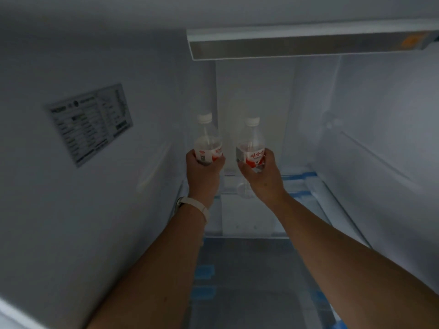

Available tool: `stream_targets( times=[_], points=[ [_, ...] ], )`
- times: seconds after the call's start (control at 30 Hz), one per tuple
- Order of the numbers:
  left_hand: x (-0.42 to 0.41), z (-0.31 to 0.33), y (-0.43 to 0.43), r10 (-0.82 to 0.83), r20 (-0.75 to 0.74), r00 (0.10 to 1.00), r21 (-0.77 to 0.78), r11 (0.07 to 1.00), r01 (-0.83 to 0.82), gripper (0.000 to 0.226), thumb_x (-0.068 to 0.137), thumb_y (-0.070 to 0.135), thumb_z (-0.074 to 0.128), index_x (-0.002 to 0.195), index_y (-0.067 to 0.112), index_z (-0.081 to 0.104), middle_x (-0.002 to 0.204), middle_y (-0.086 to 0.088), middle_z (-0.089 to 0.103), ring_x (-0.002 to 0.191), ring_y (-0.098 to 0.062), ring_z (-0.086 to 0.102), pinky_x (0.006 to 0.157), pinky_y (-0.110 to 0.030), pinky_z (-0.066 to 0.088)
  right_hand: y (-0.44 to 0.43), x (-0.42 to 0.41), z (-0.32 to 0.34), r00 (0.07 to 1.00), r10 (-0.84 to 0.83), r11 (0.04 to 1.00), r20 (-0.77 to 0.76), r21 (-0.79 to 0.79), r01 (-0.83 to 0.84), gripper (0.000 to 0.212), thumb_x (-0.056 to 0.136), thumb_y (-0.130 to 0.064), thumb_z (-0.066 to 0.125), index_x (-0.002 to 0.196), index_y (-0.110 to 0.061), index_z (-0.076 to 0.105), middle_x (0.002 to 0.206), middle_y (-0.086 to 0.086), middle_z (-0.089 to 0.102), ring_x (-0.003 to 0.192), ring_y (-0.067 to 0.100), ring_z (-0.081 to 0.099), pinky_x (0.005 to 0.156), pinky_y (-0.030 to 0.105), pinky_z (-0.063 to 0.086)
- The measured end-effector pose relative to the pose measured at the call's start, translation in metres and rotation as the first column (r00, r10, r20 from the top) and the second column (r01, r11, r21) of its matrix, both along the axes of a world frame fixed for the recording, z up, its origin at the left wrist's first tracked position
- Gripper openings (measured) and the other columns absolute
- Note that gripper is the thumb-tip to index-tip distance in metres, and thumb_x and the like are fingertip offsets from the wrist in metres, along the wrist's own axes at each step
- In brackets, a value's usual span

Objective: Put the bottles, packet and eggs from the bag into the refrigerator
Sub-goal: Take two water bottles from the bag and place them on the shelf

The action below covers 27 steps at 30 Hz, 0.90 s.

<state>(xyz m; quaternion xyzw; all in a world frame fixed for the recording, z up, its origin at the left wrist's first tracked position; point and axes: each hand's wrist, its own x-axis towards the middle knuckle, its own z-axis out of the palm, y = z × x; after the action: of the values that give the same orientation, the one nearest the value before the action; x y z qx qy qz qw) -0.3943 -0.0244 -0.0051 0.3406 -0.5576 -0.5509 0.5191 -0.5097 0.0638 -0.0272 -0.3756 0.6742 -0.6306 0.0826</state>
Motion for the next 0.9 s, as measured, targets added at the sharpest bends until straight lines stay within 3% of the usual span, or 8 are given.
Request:
stream_targets(
  times=[0.17,0.33,0.43,0.5,0.57,0.7,0.8,0.9],
  points=[
    [0.003,-0.014,-0.001,0.001,0.039,0.999,-0.007,1.0,-0.001,0.047,0.078,0.012,0.082,0.115,0.016,0.053,0.096,0.009,0.063,0.081,-0.002,0.062,0.059,-0.006,0.048,-0.003,-0.003,-0.002,1.0,0.019,0.999,0.001,0.026,-0.019,0.05,0.086,-0.033,0.074,0.124,-0.029,0.041,0.104,-0.025,0.054,0.089,-0.015,0.054,0.07,0.002,0.04],
    [0.005,-0.013,0.001,-0.032,0.123,0.992,-0.023,0.999,0.035,0.05,0.079,0.019,0.082,0.12,0.02,0.052,0.099,0.012,0.062,0.085,0.001,0.061,0.059,-0.006,0.046,-0.003,-0.001,0.005,0.998,0.051,0.994,0.038,0.094,-0.055,0.054,0.086,-0.034,0.074,0.128,-0.022,0.043,0.102,-0.016,0.056,0.086,-0.008,0.053,0.066,0.007,0.037],
    [0.008,-0.012,0.0,-0.1,0.15,0.984,0.018,0.995,0.099,0.051,0.082,0.024,0.08,0.122,0.022,0.049,0.104,0.009,0.062,0.089,-0.002,0.06,0.066,-0.013,0.045,0.0,0.002,0.005,0.996,0.079,0.988,0.035,0.132,-0.083,0.059,0.085,-0.032,0.075,0.13,-0.02,0.041,0.108,-0.012,0.056,0.099,0.008,0.058,0.079,0.019,0.041],
    [0.01,-0.009,0.003,-0.111,0.18,0.977,0.048,0.993,0.104,0.054,0.083,0.026,0.08,0.125,0.022,0.047,0.108,0.007,0.061,0.088,0.001,0.058,0.068,-0.015,0.044,0.007,0.005,0.006,0.997,0.075,0.987,0.036,0.142,-0.079,0.065,0.085,-0.031,0.075,0.137,-0.016,0.037,0.115,-0.009,0.052,0.104,0.009,0.054,0.085,0.022,0.039],
    [0.014,-0.007,0.008,-0.103,0.196,0.975,0.068,0.993,0.092,0.063,0.083,0.024,0.079,0.134,0.02,0.042,0.117,0.003,0.06,0.091,-0.003,0.058,0.075,-0.019,0.047,0.014,0.007,0.004,0.997,0.071,0.986,0.029,0.15,-0.074,0.068,0.087,-0.03,0.074,0.141,-0.017,0.035,0.118,-0.01,0.049,0.105,0.007,0.049,0.086,0.02,0.037],
    [0.024,-0.009,0.026,-0.042,0.232,0.972,0.139,0.99,0.009,0.089,0.086,0.024,0.075,0.154,0.017,0.017,0.143,-0.006,0.049,0.121,-0.022,0.054,0.098,-0.032,0.046,0.03,0.013,0.003,0.999,0.053,0.982,0.0,0.181,-0.052,0.064,0.089,-0.029,0.071,0.141,-0.018,0.036,0.117,-0.01,0.047,0.105,0.006,0.049,0.077,0.01,0.038],
    [0.031,-0.015,0.043,-0.052,0.291,0.955,0.05,0.998,0.039,0.062,0.086,0.027,0.07,0.139,0.021,0.037,0.135,-0.004,0.055,0.107,-0.016,0.057,0.088,-0.027,0.049,0.04,0.02,0.003,1.0,0.019,0.979,-0.025,0.202,-0.014,0.06,0.091,-0.032,0.068,0.14,-0.016,0.038,0.122,-0.003,0.051,0.111,0.014,0.052,0.088,0.023,0.04],
    [0.045,-0.016,0.058,-0.033,0.409,0.912,-0.053,0.997,0.059,0.075,0.074,0.047,0.064,0.139,0.015,0.043,0.134,-0.007,0.056,0.117,-0.023,0.058,0.1,-0.041,0.05,0.05,0.029,0.002,0.995,-0.01,0.971,-0.102,0.238,0.034,0.055,0.093,-0.034,0.064,0.139,-0.016,0.042,0.132,0.002,0.052,0.117,0.017,0.052,0.098,0.031,0.043]
  ],
)
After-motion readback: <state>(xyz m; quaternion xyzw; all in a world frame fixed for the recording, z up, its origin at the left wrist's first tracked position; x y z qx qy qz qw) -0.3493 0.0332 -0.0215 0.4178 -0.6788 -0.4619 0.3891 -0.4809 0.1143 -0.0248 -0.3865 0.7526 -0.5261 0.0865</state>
